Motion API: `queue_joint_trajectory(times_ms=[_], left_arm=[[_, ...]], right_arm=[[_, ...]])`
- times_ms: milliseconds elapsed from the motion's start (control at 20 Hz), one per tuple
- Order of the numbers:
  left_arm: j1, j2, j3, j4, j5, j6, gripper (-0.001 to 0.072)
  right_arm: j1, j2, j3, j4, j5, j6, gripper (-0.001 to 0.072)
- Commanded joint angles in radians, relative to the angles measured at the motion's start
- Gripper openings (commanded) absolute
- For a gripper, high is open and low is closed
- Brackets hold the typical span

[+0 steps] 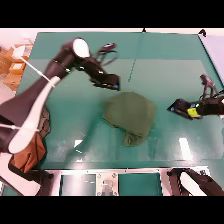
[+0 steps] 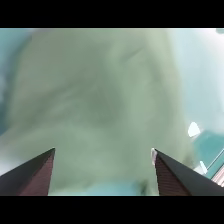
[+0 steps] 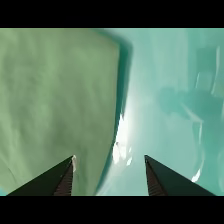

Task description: Fold the shirts.

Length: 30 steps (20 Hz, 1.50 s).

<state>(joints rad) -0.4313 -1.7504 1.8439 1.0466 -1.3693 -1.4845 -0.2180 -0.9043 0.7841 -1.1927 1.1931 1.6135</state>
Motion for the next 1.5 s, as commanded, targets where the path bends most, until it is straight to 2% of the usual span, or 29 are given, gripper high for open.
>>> queue_joint_trajectory(times_ms=[0, 150, 300, 500, 600, 700, 750, 800, 850, 900, 1050, 1150, 1250, 1450], left_arm=[[0.173, -0.002, -0.062, -0.015, -0.108, 0.002, 0.0720], [0.217, -0.007, -0.238, -0.069, 0.053, 0.059, 0.0719], [0.189, -0.055, -0.356, -0.252, 0.242, 0.169, 0.0720], [0.135, -0.139, -0.359, -0.480, 0.326, 0.294, 0.0719], [0.100, -0.159, -0.360, -0.492, 0.320, 0.299, 0.0718], [0.070, -0.166, -0.359, -0.506, 0.315, 0.314, 0.0717], [0.059, -0.166, -0.359, -0.505, 0.313, 0.316, 0.0675], [0.053, -0.166, -0.359, -0.505, 0.315, 0.316, 0.0421], [0.053, -0.166, -0.359, -0.505, 0.319, 0.317, 0.0079], [0.056, -0.164, -0.357, -0.506, 0.323, 0.328, 0.0026], [0.088, -0.158, -0.286, -0.503, 0.260, 0.334, 0.0024], [0.120, -0.127, -0.198, -0.501, 0.200, 0.333, 0.0025], [0.145, -0.060, -0.101, -0.500, 0.180, 0.321, 0.0024], [0.159, 0.132, 0.137, -0.496, 0.152, 0.302, 0.0024]], right_arm=[[0.032, 0.000, -0.156, 0.057, 0.005, -0.003, 0.0512], [0.127, 0.000, -0.327, 0.183, -0.025, -0.030, 0.0512], [0.254, 0.000, -0.429, 0.270, -0.105, -0.029, 0.0511], [0.357, 0.000, -0.452, 0.348, -0.243, -0.029, 0.0511], [0.359, -0.001, -0.452, 0.363, -0.301, -0.029, 0.0459], [0.358, -0.001, -0.452, 0.359, -0.361, -0.030, 0.0359], [0.357, -0.001, -0.451, 0.359, -0.391, -0.031, 0.0342], [0.357, -0.001, -0.450, 0.359, -0.413, -0.044, 0.0240], [0.357, -0.001, -0.447, 0.358, -0.426, -0.065, 0.0103], [0.347, -0.001, -0.439, 0.354, -0.425, -0.085, 0.0015], [0.247, 0.000, -0.375, 0.333, -0.401, -0.148, 0.0014], [0.142, 0.001, -0.262, 0.335, -0.310, -0.210, 0.0013], [0.063, 0.001, -0.086, 0.336, -0.192, -0.261, 0.0013], [0.002, 0.002, 0.357, 0.336, -0.022, -0.283, 0.0012]])
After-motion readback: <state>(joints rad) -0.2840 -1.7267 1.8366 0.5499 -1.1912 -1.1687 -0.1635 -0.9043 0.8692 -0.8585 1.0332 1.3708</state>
